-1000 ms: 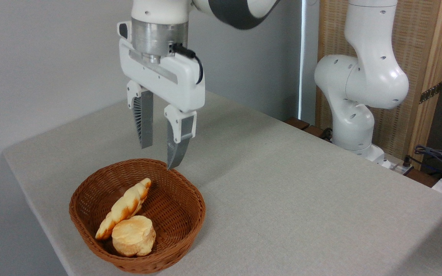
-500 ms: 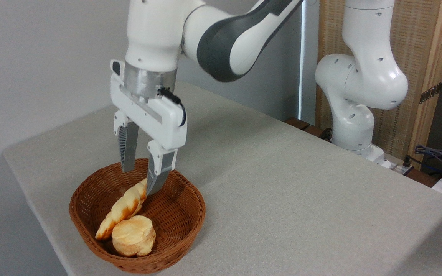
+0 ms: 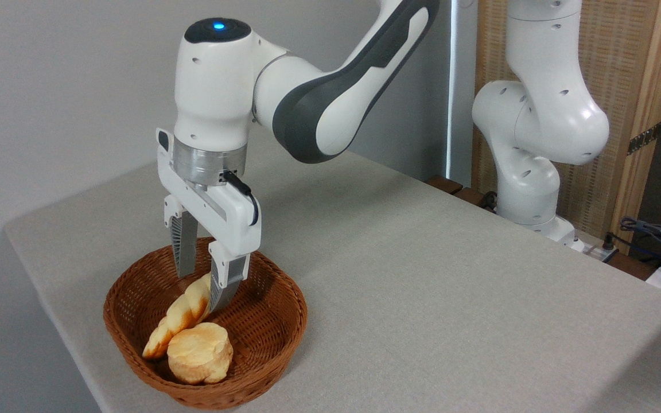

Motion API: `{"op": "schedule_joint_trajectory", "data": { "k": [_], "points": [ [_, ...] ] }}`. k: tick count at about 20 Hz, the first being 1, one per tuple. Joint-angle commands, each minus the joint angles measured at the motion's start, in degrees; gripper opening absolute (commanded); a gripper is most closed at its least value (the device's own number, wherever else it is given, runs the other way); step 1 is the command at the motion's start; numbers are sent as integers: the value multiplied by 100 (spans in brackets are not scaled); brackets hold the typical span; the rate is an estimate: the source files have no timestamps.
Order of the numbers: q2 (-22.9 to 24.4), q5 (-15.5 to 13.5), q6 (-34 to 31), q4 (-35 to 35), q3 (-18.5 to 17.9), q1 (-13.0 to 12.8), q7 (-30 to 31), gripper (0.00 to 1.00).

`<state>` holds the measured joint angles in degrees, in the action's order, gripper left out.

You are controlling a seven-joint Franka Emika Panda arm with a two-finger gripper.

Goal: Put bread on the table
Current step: 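Lower the gripper into the basket around the twisted bread roll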

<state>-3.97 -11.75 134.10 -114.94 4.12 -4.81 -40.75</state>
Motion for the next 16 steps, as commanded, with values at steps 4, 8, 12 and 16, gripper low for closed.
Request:
{"op": "schedule_joint_trajectory", "data": {
  "k": [4,8,12,16],
  "points": [
    [-209,-126,484,42,115,-3,207,95],
    [-218,-38,609,42,194,-3,287,48],
    [-218,-30,600,34,195,6,244,11],
    [-192,-38,574,34,194,15,235,9]
  ]
}}
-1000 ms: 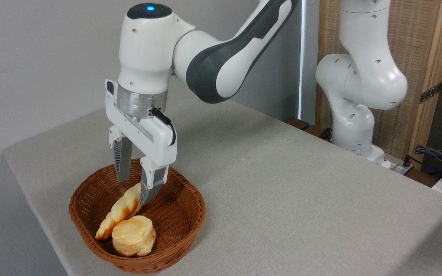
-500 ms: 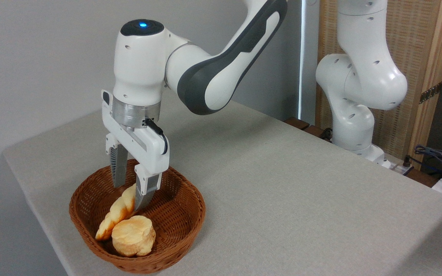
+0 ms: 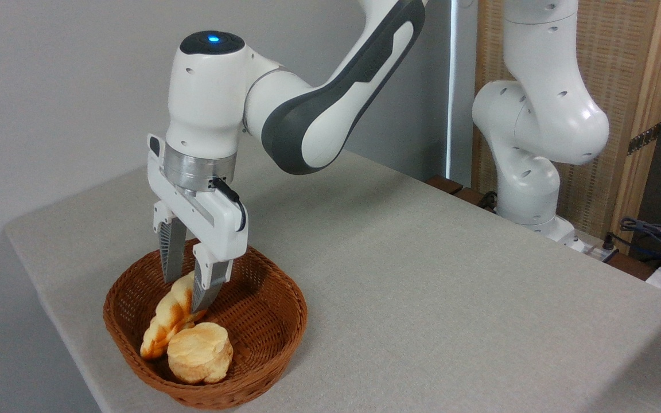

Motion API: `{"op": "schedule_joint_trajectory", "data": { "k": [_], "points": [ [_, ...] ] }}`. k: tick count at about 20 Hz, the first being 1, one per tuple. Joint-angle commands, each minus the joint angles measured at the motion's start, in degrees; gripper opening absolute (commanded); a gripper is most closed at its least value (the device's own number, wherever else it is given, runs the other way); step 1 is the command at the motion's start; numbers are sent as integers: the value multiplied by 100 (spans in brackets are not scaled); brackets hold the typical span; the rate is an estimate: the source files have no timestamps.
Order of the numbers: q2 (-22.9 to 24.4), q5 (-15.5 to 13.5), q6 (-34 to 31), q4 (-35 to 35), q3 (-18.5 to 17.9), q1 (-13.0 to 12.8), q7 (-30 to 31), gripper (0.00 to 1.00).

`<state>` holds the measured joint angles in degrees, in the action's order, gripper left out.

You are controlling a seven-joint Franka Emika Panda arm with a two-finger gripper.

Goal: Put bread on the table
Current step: 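Close the gripper on the twisted roll and lift it up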

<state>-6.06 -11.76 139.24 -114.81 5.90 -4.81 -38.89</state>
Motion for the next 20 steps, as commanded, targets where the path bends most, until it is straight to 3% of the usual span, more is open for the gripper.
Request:
{"op": "schedule_joint_trajectory", "data": {
  "k": [1,10,17,20],
  "points": [
    [17,-37,60,20,7,15,49,9],
    [429,-45,-256,20,-45,50,93,11],
    [1150,-80,-1424,20,-151,68,66,13],
    [1449,-89,-2213,20,-186,68,57,13]
  ]
}}
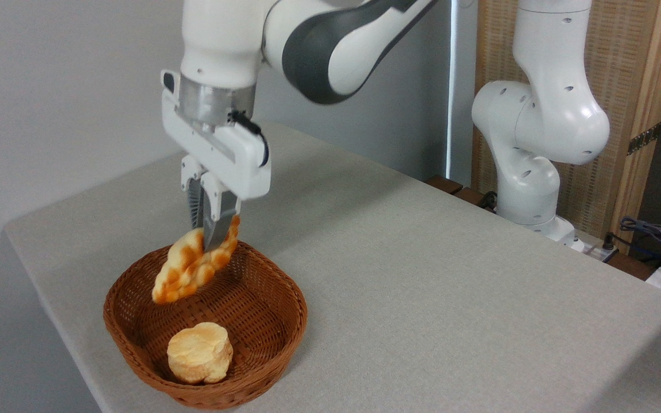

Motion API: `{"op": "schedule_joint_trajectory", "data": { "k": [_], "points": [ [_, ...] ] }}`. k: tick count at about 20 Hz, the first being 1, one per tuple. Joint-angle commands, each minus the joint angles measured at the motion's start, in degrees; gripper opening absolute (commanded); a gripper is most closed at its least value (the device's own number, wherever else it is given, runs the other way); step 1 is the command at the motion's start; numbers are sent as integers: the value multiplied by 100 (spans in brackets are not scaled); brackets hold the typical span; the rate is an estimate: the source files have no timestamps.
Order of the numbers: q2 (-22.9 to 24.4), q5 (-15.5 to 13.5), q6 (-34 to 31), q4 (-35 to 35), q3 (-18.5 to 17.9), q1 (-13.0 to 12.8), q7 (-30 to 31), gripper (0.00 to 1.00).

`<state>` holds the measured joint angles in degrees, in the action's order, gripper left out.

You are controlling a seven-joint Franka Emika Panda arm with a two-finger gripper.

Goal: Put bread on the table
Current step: 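Carry the twisted roll out of the basket and lower it to the table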

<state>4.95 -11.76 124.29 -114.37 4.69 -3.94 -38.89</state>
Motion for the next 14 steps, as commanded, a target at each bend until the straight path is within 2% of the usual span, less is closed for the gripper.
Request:
{"op": "schedule_joint_trajectory", "data": {
  "k": [1,6,10,11,12,13,14],
  "points": [
    [462,-89,-1044,-24,-73,-19,40,13],
    [753,-81,-2477,-59,-82,-45,48,14],
    [867,-81,-2892,-270,6,-89,31,19],
    [833,-72,-2884,-331,41,-168,31,26],
    [789,-37,-2849,-384,85,-221,31,38],
    [736,-28,-2796,-419,155,-239,31,43],
    [649,-28,-2752,-419,208,-239,31,62]
  ]
}}
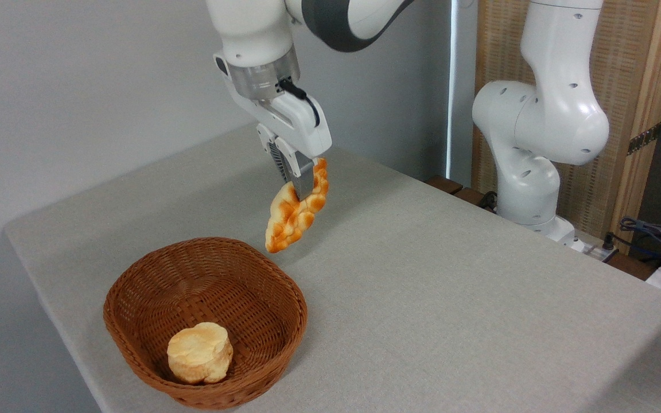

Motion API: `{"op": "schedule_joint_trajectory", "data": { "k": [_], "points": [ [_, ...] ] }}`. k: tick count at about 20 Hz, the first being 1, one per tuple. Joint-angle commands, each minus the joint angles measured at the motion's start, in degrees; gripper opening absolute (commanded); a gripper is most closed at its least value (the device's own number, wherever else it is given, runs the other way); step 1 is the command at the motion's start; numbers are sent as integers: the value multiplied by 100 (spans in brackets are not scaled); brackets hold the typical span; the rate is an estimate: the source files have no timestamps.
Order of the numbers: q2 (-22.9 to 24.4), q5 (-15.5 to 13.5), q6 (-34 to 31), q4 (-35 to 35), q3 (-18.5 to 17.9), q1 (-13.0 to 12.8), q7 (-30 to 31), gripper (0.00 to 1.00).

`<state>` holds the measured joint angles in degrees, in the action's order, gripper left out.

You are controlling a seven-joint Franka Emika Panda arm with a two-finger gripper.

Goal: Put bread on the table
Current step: 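Carry the twisted roll out of the basket and lower it to the table, then open the gripper to release the roll onto the table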

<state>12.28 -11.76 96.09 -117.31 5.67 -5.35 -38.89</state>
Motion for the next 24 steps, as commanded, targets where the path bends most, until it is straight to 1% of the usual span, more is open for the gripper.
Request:
{"op": "schedule_joint_trajectory", "data": {
  "k": [1,4,7,11,18,21,23,24],
  "points": [
    [-146,-28,172,-126,135,-98,40,78],
    [-357,-28,568,-117,171,-107,49,99],
    [-585,-28,735,-108,241,-107,40,100],
    [-682,-19,744,-108,311,-107,13,100],
    [-613,-28,744,-64,311,-98,-4,100],
    [-481,-37,744,102,250,-98,13,100],
    [-454,-37,744,348,189,-46,40,100],
    [-446,-45,744,470,32,-45,40,100]
  ]
}}
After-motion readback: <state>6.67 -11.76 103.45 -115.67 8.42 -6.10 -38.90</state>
